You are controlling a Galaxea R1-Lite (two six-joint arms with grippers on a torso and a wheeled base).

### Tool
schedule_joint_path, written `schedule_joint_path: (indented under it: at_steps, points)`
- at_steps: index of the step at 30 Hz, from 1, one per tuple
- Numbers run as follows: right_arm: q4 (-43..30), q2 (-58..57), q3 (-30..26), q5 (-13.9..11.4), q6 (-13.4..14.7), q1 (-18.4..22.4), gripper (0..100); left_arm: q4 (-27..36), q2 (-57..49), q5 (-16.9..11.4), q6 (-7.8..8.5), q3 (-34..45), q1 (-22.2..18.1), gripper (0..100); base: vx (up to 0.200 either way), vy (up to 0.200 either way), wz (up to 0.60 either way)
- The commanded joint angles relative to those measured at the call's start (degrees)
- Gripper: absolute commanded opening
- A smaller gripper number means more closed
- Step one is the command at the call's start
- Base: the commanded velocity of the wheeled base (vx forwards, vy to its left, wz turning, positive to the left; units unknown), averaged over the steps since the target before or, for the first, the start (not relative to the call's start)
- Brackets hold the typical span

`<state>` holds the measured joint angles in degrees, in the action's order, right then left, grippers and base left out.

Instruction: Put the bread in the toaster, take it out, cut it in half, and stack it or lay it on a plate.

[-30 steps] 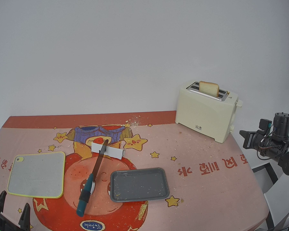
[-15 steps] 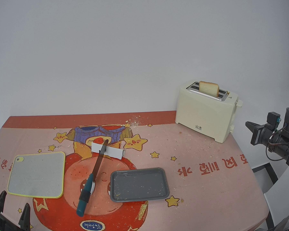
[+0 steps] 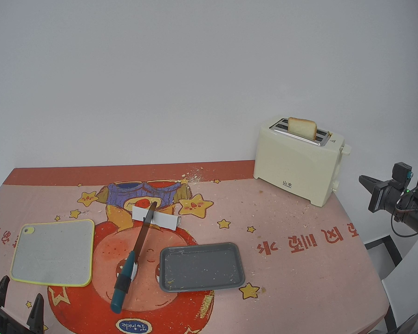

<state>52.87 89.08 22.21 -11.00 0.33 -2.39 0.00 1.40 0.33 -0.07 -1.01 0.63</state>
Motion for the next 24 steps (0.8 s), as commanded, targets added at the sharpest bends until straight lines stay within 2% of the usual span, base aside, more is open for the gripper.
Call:
schedule_joint_path:
  at_steps: [1,5,6,10,13,16,22,24]
  points:
    - [-0.4,-0.3,2.2,-0.1,-0.1,0.2,0,0.0,0.1,0.0,-0.01,1.0,0.0,100,0.000,0.000,0.00]
    - [-0.7,0.5,5.1,-0.1,-0.9,0.0,0,0.0,0.1,0.0,-0.01,1.0,0.0,100,0.000,0.000,0.00]
    - [-0.8,0.9,5.9,-0.1,-1.3,-0.1,100,0.0,0.1,0.0,-0.01,1.0,0.0,100,0.000,0.000,0.00]
    - [-1.6,2.7,9.1,-1.0,-2.1,-1.0,100,0.0,0.1,0.0,-0.01,1.0,0.0,100,0.000,0.000,0.00]
    - [-1.8,3.6,10.1,-5.5,-3.9,-1.9,100,0.0,0.1,0.0,-0.01,1.0,0.0,100,0.000,0.000,0.00]
    - [-3.8,5.0,11.8,-8.4,-7.1,-2.1,100,0.0,0.1,0.0,-0.01,1.0,0.0,100,0.000,0.000,0.00]
    - [-9.4,8.7,20.0,-8.9,-7.4,-2.2,100,0.0,0.1,0.0,-0.01,1.0,0.0,100,0.000,0.000,0.00]
    - [-11.6,10.4,24.3,-9.2,-7.4,-2.1,100,0.0,0.1,0.0,-0.01,1.0,0.0,100,0.000,0.000,0.00]
